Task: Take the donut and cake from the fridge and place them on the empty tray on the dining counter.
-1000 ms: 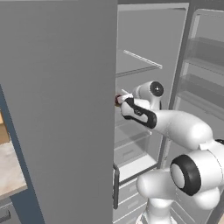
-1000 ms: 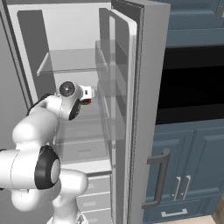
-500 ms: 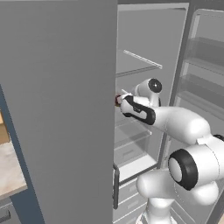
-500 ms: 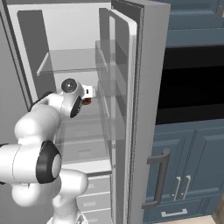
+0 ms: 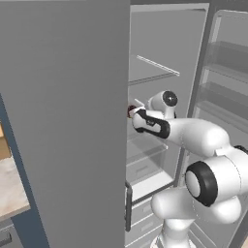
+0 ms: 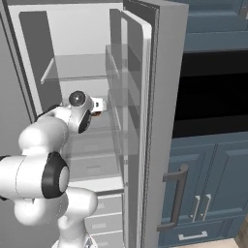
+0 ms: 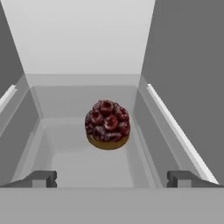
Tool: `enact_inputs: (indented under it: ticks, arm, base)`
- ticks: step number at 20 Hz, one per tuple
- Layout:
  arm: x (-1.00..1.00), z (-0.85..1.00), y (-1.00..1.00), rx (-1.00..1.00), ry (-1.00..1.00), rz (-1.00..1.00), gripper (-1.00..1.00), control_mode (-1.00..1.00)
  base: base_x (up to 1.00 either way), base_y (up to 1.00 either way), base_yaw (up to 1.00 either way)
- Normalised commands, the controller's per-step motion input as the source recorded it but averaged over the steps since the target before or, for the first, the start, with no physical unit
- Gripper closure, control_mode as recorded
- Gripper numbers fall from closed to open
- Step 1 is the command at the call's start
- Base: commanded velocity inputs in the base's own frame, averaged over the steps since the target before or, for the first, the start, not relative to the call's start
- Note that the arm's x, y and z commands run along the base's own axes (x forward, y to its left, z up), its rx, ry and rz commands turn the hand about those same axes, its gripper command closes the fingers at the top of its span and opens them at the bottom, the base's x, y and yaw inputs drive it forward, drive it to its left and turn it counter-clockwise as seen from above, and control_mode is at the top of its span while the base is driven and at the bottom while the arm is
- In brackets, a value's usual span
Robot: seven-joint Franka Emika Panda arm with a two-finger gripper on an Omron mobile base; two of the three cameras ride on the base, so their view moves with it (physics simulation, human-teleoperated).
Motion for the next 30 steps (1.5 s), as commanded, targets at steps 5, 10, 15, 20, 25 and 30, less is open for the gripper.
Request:
enact_inputs:
  ticks: [5, 10, 15, 20, 25, 30]
  arm:
    - [0.45, 0.00, 0.09, 0.00, 0.00, 0.00, -1.00, -1.00]
    - [0.45, -0.01, 0.11, 0.00, 0.00, 0.00, -1.00, -1.00]
    - [0.23, -0.10, 0.08, 0.00, 0.00, 0.00, -1.00, -1.00]
    - [0.00, -0.21, 0.00, 0.00, 0.00, 0.00, -1.00, -1.00]
    - [0.08, -0.07, 0.00, 0.00, 0.00, 0.00, -1.00, -1.00]
    - [0.22, -0.18, 0.00, 0.00, 0.00, 0.00, -1.00, -1.00]
  base:
    - [0.00, 0.00, 0.00]
    - [0.00, 0.00, 0.00]
    - [0.00, 0.00, 0.00]
    - [0.00, 0.00, 0.00]
    - [0.00, 0.00, 0.00]
    - [0.00, 0.00, 0.00]
